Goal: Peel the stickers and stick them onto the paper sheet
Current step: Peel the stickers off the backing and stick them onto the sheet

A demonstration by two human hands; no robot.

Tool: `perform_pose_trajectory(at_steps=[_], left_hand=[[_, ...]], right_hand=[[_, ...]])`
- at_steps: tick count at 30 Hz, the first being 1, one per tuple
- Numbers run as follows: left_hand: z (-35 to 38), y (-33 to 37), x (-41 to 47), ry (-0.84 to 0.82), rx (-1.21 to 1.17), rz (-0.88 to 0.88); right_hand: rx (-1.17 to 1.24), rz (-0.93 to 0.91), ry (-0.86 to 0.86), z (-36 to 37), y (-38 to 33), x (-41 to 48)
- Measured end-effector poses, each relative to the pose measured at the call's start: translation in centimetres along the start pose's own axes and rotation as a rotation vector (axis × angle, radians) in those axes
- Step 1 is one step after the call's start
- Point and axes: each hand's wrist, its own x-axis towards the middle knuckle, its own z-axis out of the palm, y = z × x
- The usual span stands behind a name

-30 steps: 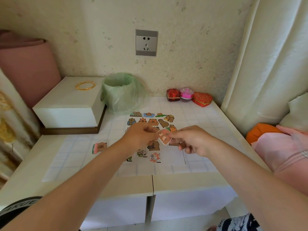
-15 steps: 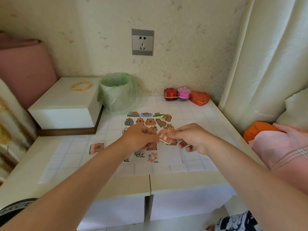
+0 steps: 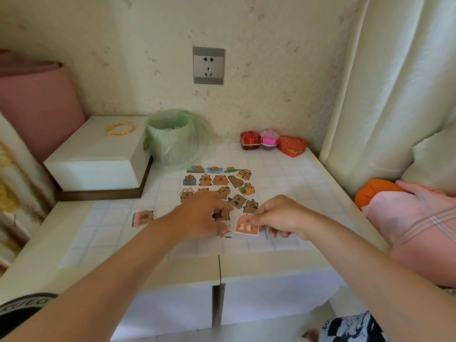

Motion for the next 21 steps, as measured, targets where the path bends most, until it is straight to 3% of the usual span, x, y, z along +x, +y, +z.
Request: perform_pose_trajectory(at_steps=[5, 21], left_hand=[[0.4, 0.1, -0.2, -0.177, 0.238, -0.063], [0.7, -0.3, 0.2, -0.113, 0.233, -0.11]], right_hand=[[-0.042, -0.04, -0.001, 0.2, 0.0, 0.0], [-0.135, -0.089, 0.041, 1.1, 0.6, 1.2]])
